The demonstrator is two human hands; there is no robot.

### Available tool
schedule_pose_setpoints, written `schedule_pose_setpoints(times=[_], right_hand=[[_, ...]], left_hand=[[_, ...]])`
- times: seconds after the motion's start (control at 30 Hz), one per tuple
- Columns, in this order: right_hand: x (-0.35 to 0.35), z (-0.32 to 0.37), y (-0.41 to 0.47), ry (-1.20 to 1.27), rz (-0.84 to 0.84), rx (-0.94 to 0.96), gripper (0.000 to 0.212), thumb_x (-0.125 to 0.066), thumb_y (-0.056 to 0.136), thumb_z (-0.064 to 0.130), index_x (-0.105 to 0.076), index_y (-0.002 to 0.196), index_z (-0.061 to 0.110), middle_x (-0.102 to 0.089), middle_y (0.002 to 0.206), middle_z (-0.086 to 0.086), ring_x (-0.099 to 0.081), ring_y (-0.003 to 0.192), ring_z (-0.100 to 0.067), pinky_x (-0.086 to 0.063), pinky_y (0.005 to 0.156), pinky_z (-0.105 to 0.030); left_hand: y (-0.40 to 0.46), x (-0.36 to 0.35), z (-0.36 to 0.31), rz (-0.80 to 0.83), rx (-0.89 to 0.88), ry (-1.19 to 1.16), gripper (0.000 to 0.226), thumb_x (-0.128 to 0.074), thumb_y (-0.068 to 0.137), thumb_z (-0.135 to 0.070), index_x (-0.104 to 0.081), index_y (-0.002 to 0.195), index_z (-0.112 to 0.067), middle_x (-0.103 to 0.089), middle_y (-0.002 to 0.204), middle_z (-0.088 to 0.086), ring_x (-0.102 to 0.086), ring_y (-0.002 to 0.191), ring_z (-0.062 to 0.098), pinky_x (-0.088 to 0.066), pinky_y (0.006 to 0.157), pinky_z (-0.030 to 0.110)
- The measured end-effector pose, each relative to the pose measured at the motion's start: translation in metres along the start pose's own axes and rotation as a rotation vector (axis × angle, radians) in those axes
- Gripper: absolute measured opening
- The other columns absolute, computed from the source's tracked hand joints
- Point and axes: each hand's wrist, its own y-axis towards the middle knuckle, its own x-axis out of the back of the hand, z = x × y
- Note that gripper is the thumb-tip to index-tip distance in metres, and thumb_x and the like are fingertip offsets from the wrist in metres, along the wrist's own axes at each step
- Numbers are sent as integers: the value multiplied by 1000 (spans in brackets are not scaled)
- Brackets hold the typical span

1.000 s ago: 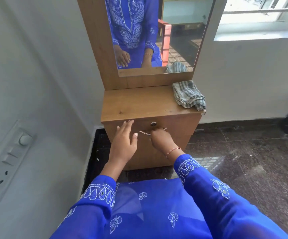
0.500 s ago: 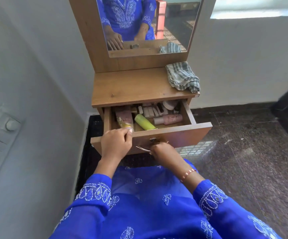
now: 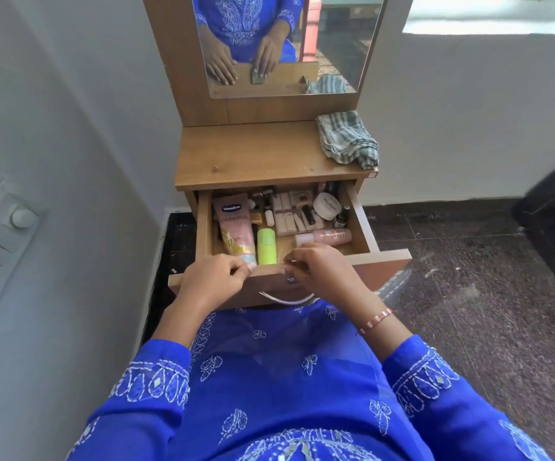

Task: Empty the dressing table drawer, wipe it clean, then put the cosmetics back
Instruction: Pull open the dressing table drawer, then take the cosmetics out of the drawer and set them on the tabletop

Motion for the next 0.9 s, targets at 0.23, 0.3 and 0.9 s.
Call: schedule_pose_setpoints(times=[0.23, 0.3, 0.9], right_hand=[[18, 8, -13, -11, 239, -35, 27, -71, 75, 41, -72, 90, 18, -66, 81, 2, -57, 74, -17, -42, 63, -25], [20, 10, -14, 7, 263, -36, 27, -75, 71, 40, -73, 86, 16, -69, 80, 0, -61, 73, -19, -49, 65, -29], [23, 16, 15, 220, 468, -123, 31, -65, 84, 32, -70, 92, 3, -71, 81, -11, -67, 72, -26, -57, 67, -31]], left_hand=[[-19, -3, 8, 287, 15, -257, 31, -54, 88, -44, -59, 59, -34, -63, 77, -5, -57, 79, 16, -39, 67, 28], [-20, -2, 10, 349, 19, -374, 34, -60, 85, -39, -59, 52, -32, -61, 70, -7, -56, 74, 13, -40, 68, 29], [-11, 6, 13, 485, 81, -544, 23, -50, 93, -33, -69, 87, -23, -68, 92, -2, -61, 81, 8, -45, 72, 19]])
